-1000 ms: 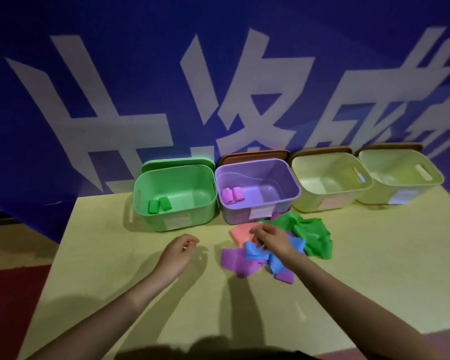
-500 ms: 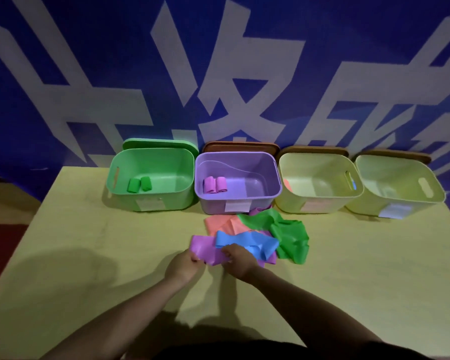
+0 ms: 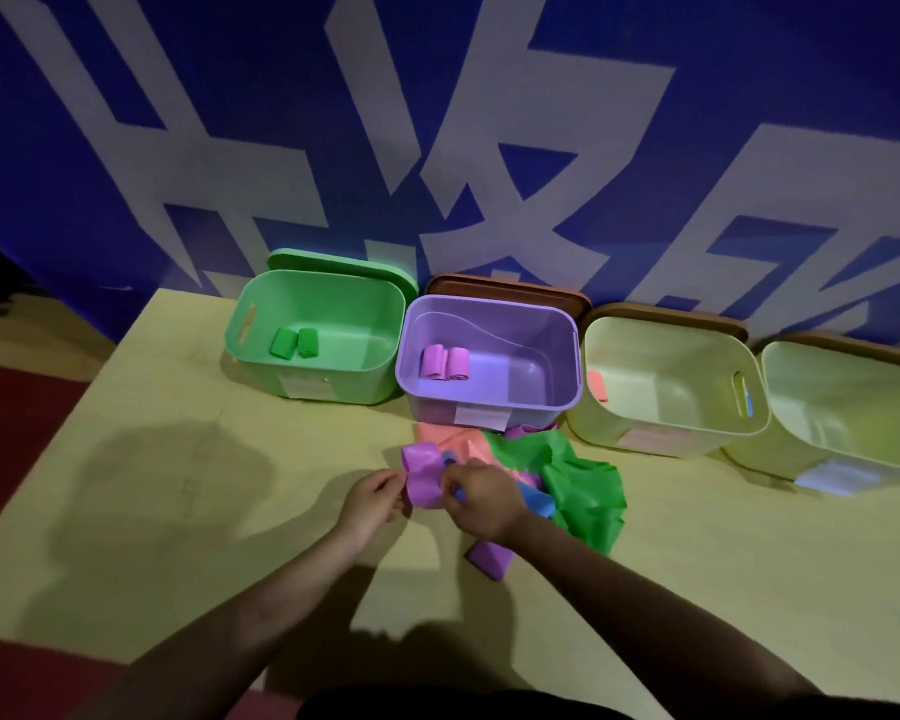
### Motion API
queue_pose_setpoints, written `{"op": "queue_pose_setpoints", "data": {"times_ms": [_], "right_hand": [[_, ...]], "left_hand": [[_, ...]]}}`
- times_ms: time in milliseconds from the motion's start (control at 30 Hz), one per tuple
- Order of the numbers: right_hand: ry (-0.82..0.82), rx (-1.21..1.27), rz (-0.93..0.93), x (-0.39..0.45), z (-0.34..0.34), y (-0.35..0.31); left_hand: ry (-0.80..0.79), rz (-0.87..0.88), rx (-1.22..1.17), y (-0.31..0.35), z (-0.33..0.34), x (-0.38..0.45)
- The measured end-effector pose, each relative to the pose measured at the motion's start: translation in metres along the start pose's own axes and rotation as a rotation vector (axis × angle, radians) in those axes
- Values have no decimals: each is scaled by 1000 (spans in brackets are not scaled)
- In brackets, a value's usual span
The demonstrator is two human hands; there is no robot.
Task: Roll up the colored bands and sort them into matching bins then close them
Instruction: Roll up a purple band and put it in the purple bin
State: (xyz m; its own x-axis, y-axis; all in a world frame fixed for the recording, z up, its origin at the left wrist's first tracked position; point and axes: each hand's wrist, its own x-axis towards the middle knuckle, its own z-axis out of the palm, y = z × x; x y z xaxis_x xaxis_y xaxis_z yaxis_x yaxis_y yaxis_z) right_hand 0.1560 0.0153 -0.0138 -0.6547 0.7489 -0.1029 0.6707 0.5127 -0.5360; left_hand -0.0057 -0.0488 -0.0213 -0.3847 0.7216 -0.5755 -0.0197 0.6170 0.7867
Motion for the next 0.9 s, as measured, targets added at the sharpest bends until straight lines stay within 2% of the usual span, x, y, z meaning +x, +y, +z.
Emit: {"op": "queue_pose_setpoints", "data": {"times_ms": [33,100,233,400,467,567,667,900], "right_hand": [[63,-17,-75,0,-13,-5],[91,94,-78,-2,-41,-15],[201,742,171,-6,-91,-40],[545,1040,157,-4,-149,-82],[649,999,118,-6,-167,-97],[713,861,177,-4,-177,-111],[758,995,181,-3,-184,-123],[809,1052,203,5,-204,-142]], "left_hand": [[-13,49,-6,13,-1,-4],[-62,140,-30,41,-4,-11],[-149,315,-68,102,-12,-28],[-271,520,-104,166,-20,-61],[-319,574,-164,182,-24,-75],[-384,592,-203,191,-27,-84],[-434,587,-210,191,-27,-87],[-559,546,-166,190,-39,-89]]}}
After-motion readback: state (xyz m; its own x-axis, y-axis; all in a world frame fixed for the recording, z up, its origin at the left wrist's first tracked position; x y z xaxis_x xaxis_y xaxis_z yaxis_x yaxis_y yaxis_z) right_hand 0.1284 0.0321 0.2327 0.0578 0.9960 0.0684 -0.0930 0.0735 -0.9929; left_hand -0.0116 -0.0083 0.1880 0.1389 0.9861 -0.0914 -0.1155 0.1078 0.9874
